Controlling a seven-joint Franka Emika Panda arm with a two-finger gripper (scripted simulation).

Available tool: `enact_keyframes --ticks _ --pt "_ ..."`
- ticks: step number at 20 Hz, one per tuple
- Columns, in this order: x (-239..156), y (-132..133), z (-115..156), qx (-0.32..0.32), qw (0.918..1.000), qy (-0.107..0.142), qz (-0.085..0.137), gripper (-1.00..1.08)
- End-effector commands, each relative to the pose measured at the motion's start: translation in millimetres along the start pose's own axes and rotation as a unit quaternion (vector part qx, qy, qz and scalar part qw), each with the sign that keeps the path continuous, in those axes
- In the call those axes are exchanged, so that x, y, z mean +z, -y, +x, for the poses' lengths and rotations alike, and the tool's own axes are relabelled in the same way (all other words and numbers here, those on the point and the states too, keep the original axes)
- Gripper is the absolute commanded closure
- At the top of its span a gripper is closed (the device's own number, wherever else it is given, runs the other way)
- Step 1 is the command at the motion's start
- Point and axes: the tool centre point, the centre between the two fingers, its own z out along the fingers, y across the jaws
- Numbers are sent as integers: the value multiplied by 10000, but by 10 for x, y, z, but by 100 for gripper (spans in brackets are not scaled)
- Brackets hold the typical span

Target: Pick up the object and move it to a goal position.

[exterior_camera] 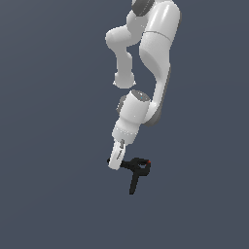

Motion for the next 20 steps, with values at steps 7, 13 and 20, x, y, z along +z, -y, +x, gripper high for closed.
enact_keyframes --ticks 7,13,20 --pt "16 11 -5 22 10000 -22 5 108" --pt "125 96 26 24 10000 -19 3 108" --pt "251 201 61 24 10000 -19 3 108"
